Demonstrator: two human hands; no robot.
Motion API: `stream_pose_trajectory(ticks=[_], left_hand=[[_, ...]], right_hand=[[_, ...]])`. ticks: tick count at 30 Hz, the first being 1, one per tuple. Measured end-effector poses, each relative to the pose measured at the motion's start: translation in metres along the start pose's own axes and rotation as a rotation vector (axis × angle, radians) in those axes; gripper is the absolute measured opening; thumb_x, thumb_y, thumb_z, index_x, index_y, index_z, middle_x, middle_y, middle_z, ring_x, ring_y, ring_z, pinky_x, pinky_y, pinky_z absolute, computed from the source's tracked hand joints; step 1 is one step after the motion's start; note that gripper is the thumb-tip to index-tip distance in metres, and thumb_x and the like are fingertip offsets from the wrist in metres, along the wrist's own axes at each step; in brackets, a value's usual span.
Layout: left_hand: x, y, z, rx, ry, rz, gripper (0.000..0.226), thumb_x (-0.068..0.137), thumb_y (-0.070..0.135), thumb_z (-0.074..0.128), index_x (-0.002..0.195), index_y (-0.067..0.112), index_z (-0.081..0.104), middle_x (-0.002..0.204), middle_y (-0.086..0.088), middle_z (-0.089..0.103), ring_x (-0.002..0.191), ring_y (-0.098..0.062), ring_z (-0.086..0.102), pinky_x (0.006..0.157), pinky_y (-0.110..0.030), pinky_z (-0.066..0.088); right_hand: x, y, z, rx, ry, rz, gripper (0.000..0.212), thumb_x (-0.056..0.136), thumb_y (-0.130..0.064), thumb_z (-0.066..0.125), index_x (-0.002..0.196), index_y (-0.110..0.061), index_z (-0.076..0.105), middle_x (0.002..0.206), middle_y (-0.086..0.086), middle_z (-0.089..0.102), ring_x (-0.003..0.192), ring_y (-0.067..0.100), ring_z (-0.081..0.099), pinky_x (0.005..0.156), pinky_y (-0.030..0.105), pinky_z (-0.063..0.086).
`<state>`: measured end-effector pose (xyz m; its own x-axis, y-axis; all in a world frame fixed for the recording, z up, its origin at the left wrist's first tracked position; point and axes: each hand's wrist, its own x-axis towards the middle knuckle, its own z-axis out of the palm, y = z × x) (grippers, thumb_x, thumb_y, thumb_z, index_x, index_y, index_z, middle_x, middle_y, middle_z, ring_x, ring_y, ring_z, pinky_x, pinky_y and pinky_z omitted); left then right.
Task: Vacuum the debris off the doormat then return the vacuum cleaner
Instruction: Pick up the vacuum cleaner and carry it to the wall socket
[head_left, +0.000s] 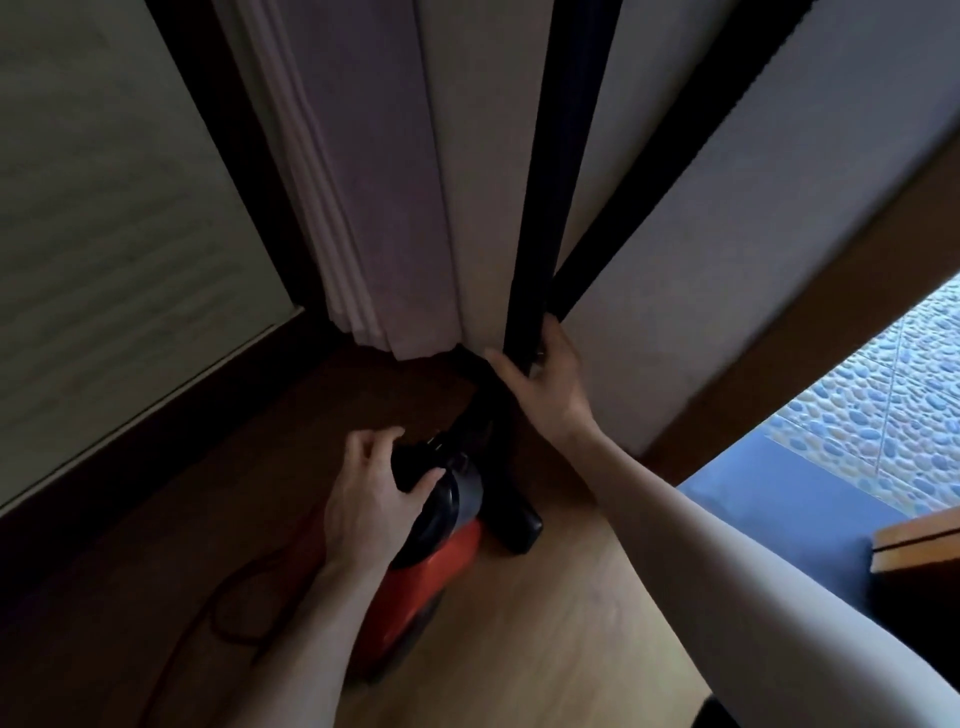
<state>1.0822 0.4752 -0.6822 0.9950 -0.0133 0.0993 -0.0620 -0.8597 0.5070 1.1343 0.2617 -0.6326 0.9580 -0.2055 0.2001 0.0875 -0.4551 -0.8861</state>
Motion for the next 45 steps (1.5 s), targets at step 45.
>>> stream_pose_trajectory(ticks=[45], left_hand=[[0.003, 0.042, -0.164, -0.135, -0.253, -0.088, 0.041, 0.09, 0.057, 0.058, 0.097, 0.019, 0.071, 0.096, 0.002, 0.073, 0.089, -0.014, 0.07, 0.071, -0.025, 0.055]], right_hand=[[-0.002, -0.166, -0.02, 0.314, -0.026, 0.047, 0.037, 0.09, -0.017, 0.08, 0.068, -0.008, 0.051, 0.063, 0.007, 0.05, 0.058, 0.016, 0.05, 0.051, 0.029, 0.041]])
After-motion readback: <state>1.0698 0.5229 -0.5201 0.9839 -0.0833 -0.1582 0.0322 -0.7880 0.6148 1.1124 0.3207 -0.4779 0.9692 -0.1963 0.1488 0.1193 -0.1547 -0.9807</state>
